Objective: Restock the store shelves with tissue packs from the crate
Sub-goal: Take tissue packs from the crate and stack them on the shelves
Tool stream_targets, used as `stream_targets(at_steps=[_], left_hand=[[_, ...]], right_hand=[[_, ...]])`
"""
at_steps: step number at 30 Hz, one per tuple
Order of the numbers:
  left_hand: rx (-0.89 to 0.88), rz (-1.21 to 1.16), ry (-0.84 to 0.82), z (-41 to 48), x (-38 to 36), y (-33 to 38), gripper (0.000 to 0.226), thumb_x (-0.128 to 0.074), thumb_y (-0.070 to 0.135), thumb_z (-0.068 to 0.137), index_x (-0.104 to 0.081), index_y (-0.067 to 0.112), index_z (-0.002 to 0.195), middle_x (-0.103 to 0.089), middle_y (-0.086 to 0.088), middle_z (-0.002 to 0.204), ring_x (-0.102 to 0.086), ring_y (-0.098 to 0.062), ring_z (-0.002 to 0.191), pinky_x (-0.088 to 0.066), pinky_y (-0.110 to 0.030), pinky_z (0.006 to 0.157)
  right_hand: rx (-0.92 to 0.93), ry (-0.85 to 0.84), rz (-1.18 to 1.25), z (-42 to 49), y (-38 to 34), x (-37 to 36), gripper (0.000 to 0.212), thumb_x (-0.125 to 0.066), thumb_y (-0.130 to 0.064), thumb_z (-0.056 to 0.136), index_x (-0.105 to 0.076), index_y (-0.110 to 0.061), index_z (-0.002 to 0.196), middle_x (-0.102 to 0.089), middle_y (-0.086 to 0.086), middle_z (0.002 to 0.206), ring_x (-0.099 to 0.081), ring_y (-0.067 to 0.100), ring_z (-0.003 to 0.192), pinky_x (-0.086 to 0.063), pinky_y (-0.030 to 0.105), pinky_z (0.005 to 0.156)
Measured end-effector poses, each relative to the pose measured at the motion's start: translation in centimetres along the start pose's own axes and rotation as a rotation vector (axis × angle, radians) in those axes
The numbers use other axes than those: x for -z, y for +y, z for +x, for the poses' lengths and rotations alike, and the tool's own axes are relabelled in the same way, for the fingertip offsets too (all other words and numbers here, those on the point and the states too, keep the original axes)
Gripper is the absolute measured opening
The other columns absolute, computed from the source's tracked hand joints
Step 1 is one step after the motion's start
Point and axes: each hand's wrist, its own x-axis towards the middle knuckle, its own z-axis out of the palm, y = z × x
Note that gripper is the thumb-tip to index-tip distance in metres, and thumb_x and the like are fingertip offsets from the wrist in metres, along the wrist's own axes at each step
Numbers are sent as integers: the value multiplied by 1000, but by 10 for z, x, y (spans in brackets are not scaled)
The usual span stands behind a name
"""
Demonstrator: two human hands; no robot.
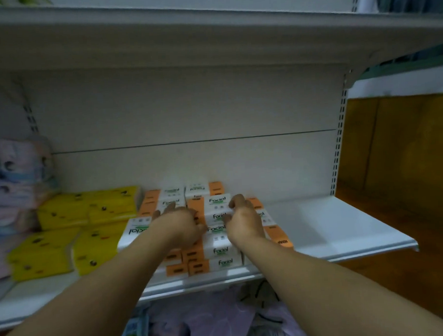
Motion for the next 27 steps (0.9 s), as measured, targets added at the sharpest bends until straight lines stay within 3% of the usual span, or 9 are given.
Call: stream_targets(at_steps=[2,5,8,11,17,22,25,27], left_hand=[[-7,2,-48,0,0,2,54,-42,56,86,-43,28,132,-28,-5,150,-20,-26,141,-15,-52,115],[-38,9,-42,-6,0,7,64,-41,58,87,-32,27,142,-6,-1,158,-1,-26,146,-6,-52,117],[-206,86,83,-24,-6,26,70,-42,57,88,-19,27,147,-1,-1,159,3,-25,146,-2,-50,117],[-432,79,117,-49,-20,63,72,-45,52,89,-14,26,149,2,-1,159,6,-22,146,0,-45,117],[-730,-13,-43,-91,-100,147,71,-51,46,88,-20,25,148,-5,-3,159,-1,-23,146,-8,-37,119],[-836,-42,-314,-136,-183,215,70,-55,41,88,-25,17,147,-16,-10,156,-15,-25,143,-18,-33,116],[-876,64,-544,-163,-222,248,67,-55,41,88,-29,16,145,-22,-12,154,-20,-29,142,-21,-38,115],[-943,205,-672,-178,-241,267,53,-54,37,89,-41,17,137,-39,-9,143,-36,-30,132,-31,-41,109]], right_hand=[[-29,-27,17,1,0,1,15,-52,-16,93,-50,-16,107,-58,10,110,-55,25,84,-47,31,69],[-9,-143,63,-8,5,10,29,-52,-21,94,-51,-19,123,-58,6,119,-53,20,89,-40,24,71],[63,-103,31,-26,21,31,31,-53,-21,92,-54,-18,124,-56,2,120,-54,20,106,-40,23,81],[91,-10,19,-58,62,59,27,-58,-14,88,-61,-16,115,-57,4,116,-55,19,108,-41,25,92],[-59,29,-134,-152,177,111,28,-66,-13,83,-61,-14,110,-51,0,108,-52,20,107,-42,30,94],[-353,-326,-281,-248,262,123,48,-60,-29,89,-44,-18,133,-42,1,129,-43,19,122,-35,25,100],[-574,-636,-343,-293,295,125,58,-54,-39,92,-31,-18,142,-33,6,142,-38,24,130,-36,34,105],[-666,-909,-378,-314,311,124,56,-52,-40,93,-35,-13,140,-41,11,138,-47,31,123,-43,40,96]])
